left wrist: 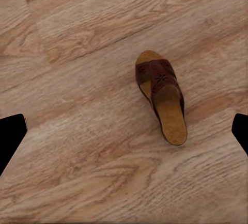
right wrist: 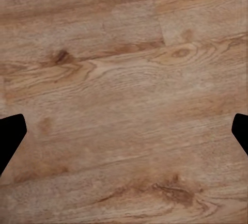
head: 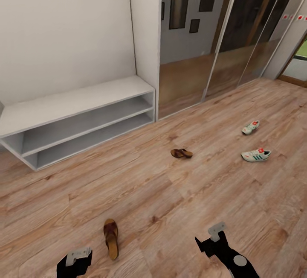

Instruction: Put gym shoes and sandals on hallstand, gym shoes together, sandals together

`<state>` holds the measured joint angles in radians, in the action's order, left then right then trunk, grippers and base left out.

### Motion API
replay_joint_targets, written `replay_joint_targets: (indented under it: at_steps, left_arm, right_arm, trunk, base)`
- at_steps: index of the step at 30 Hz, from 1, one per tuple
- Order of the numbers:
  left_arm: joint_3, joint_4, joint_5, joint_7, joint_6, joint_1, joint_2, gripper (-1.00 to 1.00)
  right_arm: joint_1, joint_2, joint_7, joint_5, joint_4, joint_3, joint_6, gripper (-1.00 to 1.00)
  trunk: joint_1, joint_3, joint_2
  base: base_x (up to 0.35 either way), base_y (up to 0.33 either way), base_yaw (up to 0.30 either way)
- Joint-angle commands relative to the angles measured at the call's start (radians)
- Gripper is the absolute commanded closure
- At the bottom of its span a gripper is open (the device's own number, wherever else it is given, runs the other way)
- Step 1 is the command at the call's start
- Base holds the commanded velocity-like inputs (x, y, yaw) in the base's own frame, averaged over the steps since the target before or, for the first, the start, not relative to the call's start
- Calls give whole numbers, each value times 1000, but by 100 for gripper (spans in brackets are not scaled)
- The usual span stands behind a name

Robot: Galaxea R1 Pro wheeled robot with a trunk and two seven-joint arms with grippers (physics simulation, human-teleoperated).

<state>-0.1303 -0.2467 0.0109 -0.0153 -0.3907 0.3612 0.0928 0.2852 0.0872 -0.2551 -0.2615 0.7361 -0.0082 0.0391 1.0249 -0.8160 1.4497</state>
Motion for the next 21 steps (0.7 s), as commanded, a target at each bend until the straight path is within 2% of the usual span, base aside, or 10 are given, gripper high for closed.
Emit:
replay_joint_targets:
  at_steps: [1,11,21]
  left_arm:
    - [0,1,1,-2,-4,1,0,-100]
    - [0,1,1,-2,-4,1,-2,-100]
    - [0,1,0,-2,-4,1,-3,-100]
  right_arm:
    - [0,0,-3,-9,0,-1,4,-100]
    - [0,0,-3,-9,0,-1,4,-100]
    - [0,0,-3,-9,0,-1,4,-100]
  trunk:
    - [0,-1,0]
    - [0,-1,0]
    - [0,-1,0]
  base:
    - [118,-59,276]
    - [165,-106,276]
    - [34,-23,276]
